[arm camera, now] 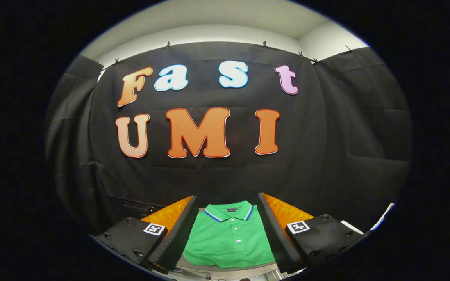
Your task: Put the clothes into the washing machine and then close the washing machine lid.
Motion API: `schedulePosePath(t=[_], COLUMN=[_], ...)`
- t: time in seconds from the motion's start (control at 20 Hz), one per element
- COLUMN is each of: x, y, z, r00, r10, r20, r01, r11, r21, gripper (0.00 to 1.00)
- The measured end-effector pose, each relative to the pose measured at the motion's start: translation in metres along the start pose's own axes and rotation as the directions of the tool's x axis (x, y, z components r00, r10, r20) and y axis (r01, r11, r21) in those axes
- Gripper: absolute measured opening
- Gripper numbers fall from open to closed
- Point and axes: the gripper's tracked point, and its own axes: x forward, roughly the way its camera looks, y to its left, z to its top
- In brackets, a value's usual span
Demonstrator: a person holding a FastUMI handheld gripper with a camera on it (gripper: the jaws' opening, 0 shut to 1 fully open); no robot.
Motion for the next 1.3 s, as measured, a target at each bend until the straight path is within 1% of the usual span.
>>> schedulePosePath(t=[0.2, 0.4, 0.5, 0.65, 0.8, 0.85, 1.25, 1.3], x=[0.045, 0.085, 0.101, 0.119, 0.129, 0.132, 0.137, 0.138], y=[-0.008, -0.018, -0.019, -0.019, -0.022, -0.022, -0.028, -0.028], z=[-0.034, -0.078, -0.102, -0.136, -0.161, -0.162, -0.192, -0.192], r00=[0.995, 0.978, 0.961, 0.921, 0.883, 0.881, 0.819, 0.817], r10=[0.0, -0.022, -0.016, 0.003, 0.004, 0.007, 0.011, 0.012], r20=[-0.096, -0.207, -0.276, -0.389, -0.47, -0.474, -0.574, -0.577], r01=[0.002, 0.028, 0.026, 0.018, 0.019, 0.021, 0.045, 0.044], r11=[1.0, 0.999, 0.999, 0.999, 0.999, 0.998, 0.996, 0.996], r21=[0.017, 0.024, 0.035, 0.051, 0.045, 0.054, 0.083, 0.083], gripper=[0.98, 0.98, 0.98, 0.98, 0.99, 0.99, 0.99, 0.99])
